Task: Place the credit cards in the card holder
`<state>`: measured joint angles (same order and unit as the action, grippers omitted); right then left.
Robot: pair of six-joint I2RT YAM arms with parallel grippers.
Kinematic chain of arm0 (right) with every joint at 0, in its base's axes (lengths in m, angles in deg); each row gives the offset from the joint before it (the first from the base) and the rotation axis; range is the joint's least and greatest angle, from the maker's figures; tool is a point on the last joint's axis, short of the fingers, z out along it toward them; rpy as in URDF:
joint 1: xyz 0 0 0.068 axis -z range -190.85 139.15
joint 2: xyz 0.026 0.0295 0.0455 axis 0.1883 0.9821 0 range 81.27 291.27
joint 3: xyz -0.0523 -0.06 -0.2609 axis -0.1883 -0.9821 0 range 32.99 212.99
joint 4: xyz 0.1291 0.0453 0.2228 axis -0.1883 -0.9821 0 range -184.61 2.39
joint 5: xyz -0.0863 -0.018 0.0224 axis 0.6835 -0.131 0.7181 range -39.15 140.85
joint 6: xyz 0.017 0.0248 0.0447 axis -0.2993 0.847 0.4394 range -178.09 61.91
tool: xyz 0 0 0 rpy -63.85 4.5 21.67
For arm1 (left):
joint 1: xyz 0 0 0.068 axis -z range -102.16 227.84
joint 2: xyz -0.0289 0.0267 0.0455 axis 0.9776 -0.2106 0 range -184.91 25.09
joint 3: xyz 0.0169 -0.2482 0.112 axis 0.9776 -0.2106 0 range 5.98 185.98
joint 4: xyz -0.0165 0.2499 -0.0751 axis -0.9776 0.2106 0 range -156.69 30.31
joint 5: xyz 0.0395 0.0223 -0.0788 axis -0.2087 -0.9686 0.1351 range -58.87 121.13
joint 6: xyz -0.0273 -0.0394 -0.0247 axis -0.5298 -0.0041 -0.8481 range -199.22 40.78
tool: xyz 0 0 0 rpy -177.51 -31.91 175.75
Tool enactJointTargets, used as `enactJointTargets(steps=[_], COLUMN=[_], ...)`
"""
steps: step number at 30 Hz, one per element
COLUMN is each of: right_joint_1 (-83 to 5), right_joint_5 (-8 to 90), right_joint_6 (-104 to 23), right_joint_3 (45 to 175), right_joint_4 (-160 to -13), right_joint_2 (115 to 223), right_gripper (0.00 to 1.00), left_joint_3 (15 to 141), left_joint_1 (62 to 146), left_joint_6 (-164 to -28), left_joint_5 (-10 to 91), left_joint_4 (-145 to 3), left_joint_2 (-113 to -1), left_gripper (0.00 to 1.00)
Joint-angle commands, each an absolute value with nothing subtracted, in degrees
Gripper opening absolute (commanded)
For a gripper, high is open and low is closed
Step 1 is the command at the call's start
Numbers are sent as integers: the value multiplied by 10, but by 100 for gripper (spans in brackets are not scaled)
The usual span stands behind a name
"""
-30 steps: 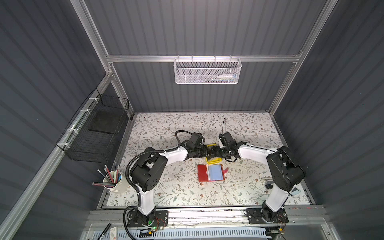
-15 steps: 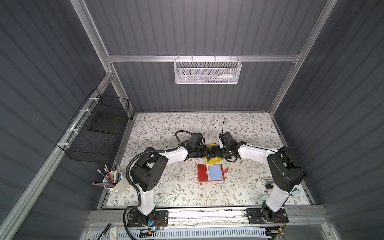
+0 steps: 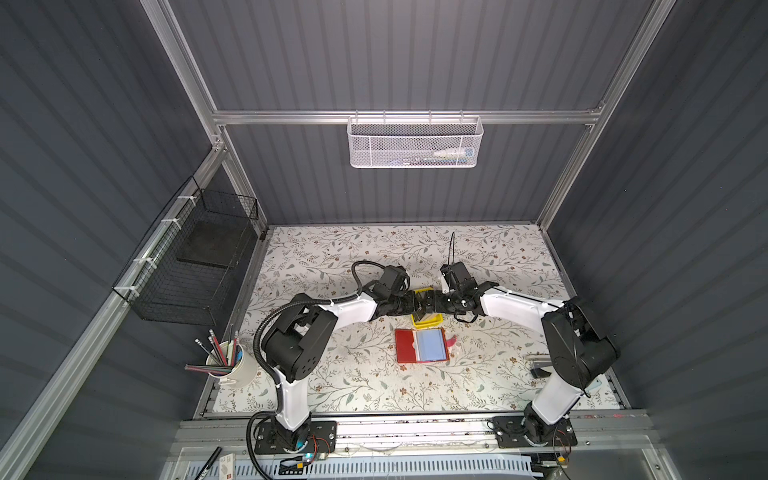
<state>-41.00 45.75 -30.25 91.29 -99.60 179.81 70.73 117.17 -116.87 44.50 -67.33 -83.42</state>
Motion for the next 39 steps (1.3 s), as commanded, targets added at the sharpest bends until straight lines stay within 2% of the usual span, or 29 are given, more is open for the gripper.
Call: enactJointTargets(steps=[1,11,18,23,28,39], right_joint_1=[-405,-406,-416,-416,-416,-416], right_joint_5=[478,454,409,375,363,357], right_joint_6=[-313,-314,-292,-277,-276,-273], right_joint_3=[919,919,912,921,938,942], right_joint_4=[-1017,-1024,-1031,-1032,-1042,-1034], right_joint_2=[1787,1765,1717,1727,1752,1775], right_gripper=[89,89,74,56,43,28], left_joint_3=[714,715,716,715,713,712], left_joint_1=[1171,1171,1171,1171,1171,1171], left_joint_6=[-1159,-1165,-1169,-1169,-1169,-1171], left_joint_5=[445,452,455,455,455,455], left_joint_4=[-649,-658,-665,-665,-666,-667], left_joint_2=[-858,-868,-873,-871,-868,-866], left_gripper=[18,19,19,19,19,19])
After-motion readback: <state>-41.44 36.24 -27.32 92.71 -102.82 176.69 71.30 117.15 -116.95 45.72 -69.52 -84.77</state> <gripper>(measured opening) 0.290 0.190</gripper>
